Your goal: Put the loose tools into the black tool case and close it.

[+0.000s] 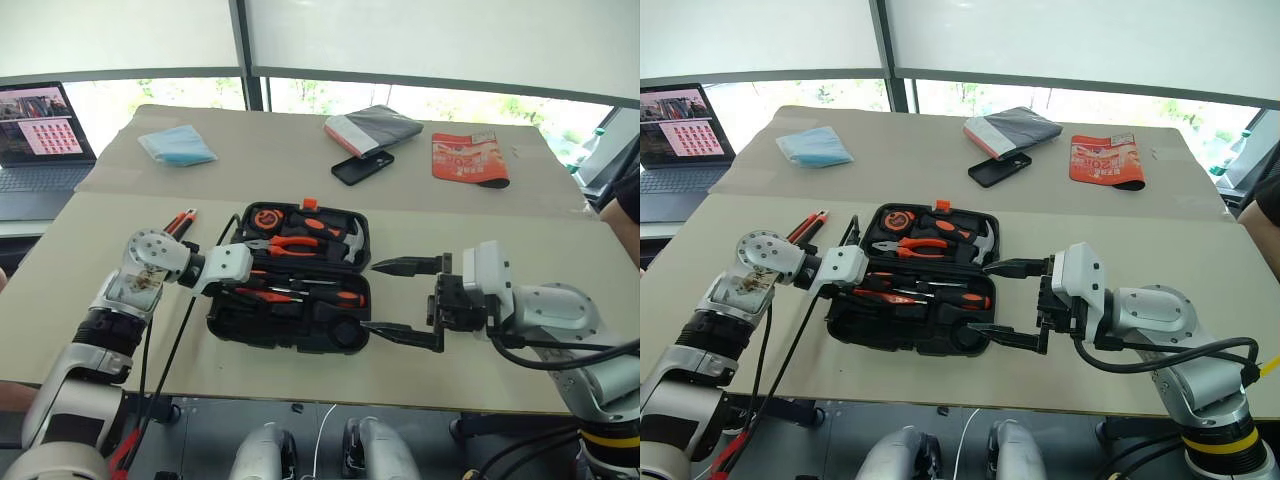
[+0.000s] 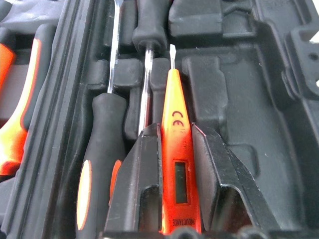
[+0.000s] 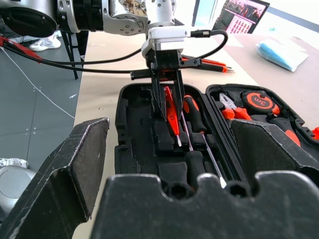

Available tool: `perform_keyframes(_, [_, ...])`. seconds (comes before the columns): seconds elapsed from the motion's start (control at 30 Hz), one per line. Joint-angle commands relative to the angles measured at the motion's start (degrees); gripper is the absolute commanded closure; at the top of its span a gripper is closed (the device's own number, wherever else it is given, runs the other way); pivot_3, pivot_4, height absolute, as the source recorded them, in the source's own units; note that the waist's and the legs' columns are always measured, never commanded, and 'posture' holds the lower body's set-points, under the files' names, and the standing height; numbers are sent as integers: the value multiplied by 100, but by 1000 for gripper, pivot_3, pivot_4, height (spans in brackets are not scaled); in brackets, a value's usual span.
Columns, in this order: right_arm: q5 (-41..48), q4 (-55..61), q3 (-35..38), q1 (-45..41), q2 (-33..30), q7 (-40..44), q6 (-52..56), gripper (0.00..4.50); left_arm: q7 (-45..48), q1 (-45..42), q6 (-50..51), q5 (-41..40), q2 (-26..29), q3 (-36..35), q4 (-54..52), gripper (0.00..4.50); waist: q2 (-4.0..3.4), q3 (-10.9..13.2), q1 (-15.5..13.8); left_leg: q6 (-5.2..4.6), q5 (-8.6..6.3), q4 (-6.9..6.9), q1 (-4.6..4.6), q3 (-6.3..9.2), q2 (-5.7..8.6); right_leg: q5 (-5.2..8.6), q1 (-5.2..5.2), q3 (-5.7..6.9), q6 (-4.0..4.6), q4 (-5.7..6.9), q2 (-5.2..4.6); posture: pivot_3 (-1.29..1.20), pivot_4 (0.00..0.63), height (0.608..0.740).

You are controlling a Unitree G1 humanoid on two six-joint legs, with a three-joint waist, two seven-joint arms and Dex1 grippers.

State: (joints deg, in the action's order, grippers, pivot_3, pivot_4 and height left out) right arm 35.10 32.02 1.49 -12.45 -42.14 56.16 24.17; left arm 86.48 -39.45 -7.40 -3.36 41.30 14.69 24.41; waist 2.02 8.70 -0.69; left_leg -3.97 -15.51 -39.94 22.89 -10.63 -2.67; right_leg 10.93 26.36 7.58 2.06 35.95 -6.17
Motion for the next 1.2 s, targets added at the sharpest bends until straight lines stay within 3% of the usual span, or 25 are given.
perform_keyframes(0.03, [89, 168, 147, -29, 3, -42, -70, 0, 133, -112, -269, 217, 62, 164, 152, 4062, 0, 0, 1, -1, -1, 0, 0, 1, 0, 0, 0, 0, 0, 0, 0, 0, 150, 740])
perform_keyframes(0.47, [34, 31, -23, -291, 75, -53, -18, 0, 44, -58, -34, 399, -106, 412, 171, 4062, -3, -2, 1, -5, -2, -4, -8, 14, 0, 0, -8, 2, 0, 10, 3, 0, 150, 740])
perform_keyframes(0.53, [25, 1, -56, -338, 94, -59, -9, 0, -87, -39, 37, 272, -166, 262, 115, 3059, -5, -3, 1, -5, -2, -4, -8, 15, 0, 0, -8, 2, 0, 10, 3, 0, 150, 740])
perform_keyframes(0.57, [27, -17, -75, -362, 113, -65, 1, 0, -58, -42, 16, 113, -186, 135, 93, 2931, -6, -3, -11, -5, -2, -5, -8, 15, 0, 0, -8, 2, 0, 11, 3, 0, 150, 740])
perform_keyframes(0.67, [49, -43, -115, -400, 150, -64, 30, 0, 349, -50, -121, -451, -116, -226, -57, 1784, -6, -3, -42, 1, 1, -18, 2, 20, 4, 0, -9, 12, -1, 11, 2, 0, 150, 740])
perform_keyframes(0.73, [113, -53, -126, -436, 195, -93, 81, 0, 528, -37, -222, -737, -16, -447, -134, 1284, -6, -2, -27, 3, 3, -34, 18, 21, 3, 0, -3, 16, -2, 10, 0, 0, 150, 740])
perform_keyframes(0.97, [59, -230, -259, -623, 366, -59, 103, 0, 237, 140, -195, -1293, -60, -1118, -209, 1284, -6, -2, 4, 4, 3, -50, 31, 22, 6, -10, -1, 16, -19, 6, -4, 0, 150, 740])
perform_keyframes(1.07, [39, -256, -320, -673, 452, -95, 103, 0, 75, 170, -277, -1187, -177, -1112, 71, 1926, -6, -2, 4, 6, 4, -50, 29, 22, 6, -10, -2, 16, -19, 10, 0, 0, 150, 740])
perform_keyframes(1.2, [40, -252, -330, -682, 498, -120, 118, 0, 133, 156, -808, -999, -290, -1027, 642, 3494, -6, -2, 3, 7, 5, -50, 30, 22, 7, -10, -2, 19, -19, 10, 3, 0, 150, 740])
